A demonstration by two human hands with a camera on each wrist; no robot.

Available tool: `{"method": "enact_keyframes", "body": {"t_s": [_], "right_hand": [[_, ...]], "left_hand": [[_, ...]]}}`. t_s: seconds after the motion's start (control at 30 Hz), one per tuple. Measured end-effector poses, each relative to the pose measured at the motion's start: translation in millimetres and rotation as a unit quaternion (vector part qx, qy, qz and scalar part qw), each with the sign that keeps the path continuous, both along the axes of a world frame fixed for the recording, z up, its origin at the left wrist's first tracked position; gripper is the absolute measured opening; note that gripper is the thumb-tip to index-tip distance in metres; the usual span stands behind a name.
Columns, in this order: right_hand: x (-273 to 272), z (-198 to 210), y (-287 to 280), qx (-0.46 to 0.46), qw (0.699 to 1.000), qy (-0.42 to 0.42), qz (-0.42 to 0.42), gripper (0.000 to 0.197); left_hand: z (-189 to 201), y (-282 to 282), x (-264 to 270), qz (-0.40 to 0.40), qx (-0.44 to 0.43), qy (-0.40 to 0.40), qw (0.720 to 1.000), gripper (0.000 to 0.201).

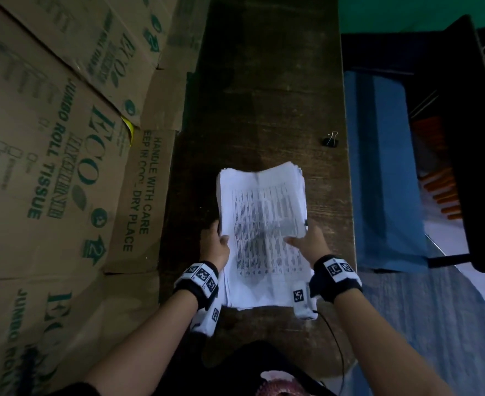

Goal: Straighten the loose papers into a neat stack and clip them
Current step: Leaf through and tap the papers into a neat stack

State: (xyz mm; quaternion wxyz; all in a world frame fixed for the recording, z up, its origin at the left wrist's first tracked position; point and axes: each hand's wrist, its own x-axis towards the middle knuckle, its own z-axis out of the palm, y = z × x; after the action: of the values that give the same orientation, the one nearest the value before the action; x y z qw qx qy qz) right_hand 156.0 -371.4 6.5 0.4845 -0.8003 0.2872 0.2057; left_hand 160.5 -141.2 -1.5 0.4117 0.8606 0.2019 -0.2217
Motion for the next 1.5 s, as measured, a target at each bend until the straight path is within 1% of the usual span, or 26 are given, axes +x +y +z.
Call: {"method": "enact_keyframes", "body": {"t_s": [0.1,0.17,0.3,0.33,0.4,0.47,0.5,0.53,0.57,0.6,0.63,0.7,0.77,0.83,0.9,1.03,1.13,1.17,1.2,1.23,1.27,1.3,1.37,1.4,1.43,1.5], "right_hand": [[-3.4,-6.6,0.3,-0.141,0.979,0.083,0.119,0.090],[-7.0,-6.1,-1.3,-0.214,0.965,0.095,0.119,0.095],[-11.0,-4.6,8.3,-0.192,0.970,0.096,0.115,0.092],[-9.6,-2.8,8.7,-0.167,0.976,0.105,0.094,0.092],[-5.7,-7.3,2.5,-0.040,0.993,0.110,-0.015,0.092],[-9.9,-8.1,-8.2,0.090,0.981,0.143,-0.093,0.106],[-14.5,-8.2,-15.4,0.142,0.972,0.161,-0.098,0.111],[-21.3,-5.7,-20.6,0.193,0.963,0.164,-0.094,0.103],[-26.0,-2.6,-22.4,0.235,0.954,0.158,-0.097,0.085],[-30.5,4.2,-21.9,0.262,0.950,0.144,-0.094,0.065],[-34.6,10.0,-20.9,0.269,0.952,0.118,-0.082,0.051],[-38.1,19.5,-17.8,0.225,0.973,0.035,-0.030,0.043],[-40.3,31.9,-12.3,0.162,0.984,-0.068,-0.007,0.041],[-39.3,49.9,-8.2,0.128,0.979,-0.157,-0.030,0.036],[-35.9,71.4,-7.5,0.134,0.960,-0.233,-0.077,0.031],[-29.3,106.4,-6.0,0.120,0.933,-0.322,-0.108,0.018],[-28.8,120.9,-5.6,0.051,0.939,-0.341,-0.022,0.020],[-28.8,122.0,-7.1,0.067,0.940,-0.335,-0.014,0.022],[-29.5,121.8,-8.2,0.096,0.937,-0.335,-0.016,0.029],[-30.8,124.2,-8.4,0.119,0.940,-0.320,-0.025,0.045],[-30.2,123.9,-11.6,0.123,0.940,-0.317,-0.021,0.063],[-30.5,126.5,-14.6,0.100,0.939,-0.329,0.002,0.072],[-30.7,133.4,-18.7,0.073,0.926,-0.369,0.042,0.070],[-29.8,135.5,-20.2,0.077,0.924,-0.373,0.043,0.066],[-27.0,138.0,-19.5,0.066,0.923,-0.376,0.046,0.060],[-22.6,140.2,-11.1,0.019,0.927,-0.371,0.050,0.044]], "left_hand": [[-0.7,-1.6,-1.0,-0.024,0.088,0.050,0.995,0.051],[3.0,-4.2,-3.5,-0.030,0.112,0.078,0.990,0.056],[7.2,-23.0,-2.5,-0.054,0.115,0.125,0.984,0.058],[7.3,-25.0,-1.0,-0.048,0.108,0.128,0.985,0.061],[3.3,-21.8,1.8,-0.024,0.061,0.125,0.990,0.067],[0.3,-11.7,1.7,0.000,-0.036,0.118,0.992,0.076],[0.0,-6.1,0.5,0.011,-0.087,0.121,0.989,0.082],[-0.7,-1.5,-0.8,0.021,-0.123,0.130,0.984,0.090],[-0.1,2.7,-2.2,0.030,-0.147,0.150,0.977,0.098],[0.9,6.0,-3.9,0.032,-0.167,0.169,0.971,0.100],[2.0,8.6,-6.5,0.018,-0.185,0.177,0.966,0.092],[3.6,10.9,-10.6,-0.017,-0.219,0.138,0.966,0.059],[15.3,8.9,-14.9,-0.007,-0.234,0.061,0.970,0.045],[37.7,6.5,-13.6,0.029,-0.238,-0.041,0.970,0.039],[65.0,6.0,-9.4,0.061,-0.254,-0.141,0.955,0.037],[93.2,4.7,-6.5,0.053,-0.254,-0.298,0.919,0.034],[94.4,11.8,-3.7,0.016,-0.260,-0.308,0.915,0.033],[94.9,14.8,-2.9,-0.006,-0.254,-0.310,0.916,0.028],[96.2,16.1,-1.0,-0.004,-0.233,-0.310,0.922,0.022],[100.0,15.9,0.9,0.003,-0.228,-0.310,0.923,0.019],[98.4,17.5,5.7,-0.007,-0.197,-0.338,0.920,0.016],[106.7,18.4,9.1,-0.017,-0.220,-0.335,0.916,0.021],[124.9,20.0,13.0,-0.070,-0.266,-0.364,0.890,0.035],[128.1,20.6,16.1,-0.076,-0.269,-0.370,0.886,0.039],[129.2,21.0,21.4,-0.095,-0.268,-0.374,0.883,0.039],[125.9,17.6,32.6,-0.130,-0.224,-0.364,0.895,0.032]]}}
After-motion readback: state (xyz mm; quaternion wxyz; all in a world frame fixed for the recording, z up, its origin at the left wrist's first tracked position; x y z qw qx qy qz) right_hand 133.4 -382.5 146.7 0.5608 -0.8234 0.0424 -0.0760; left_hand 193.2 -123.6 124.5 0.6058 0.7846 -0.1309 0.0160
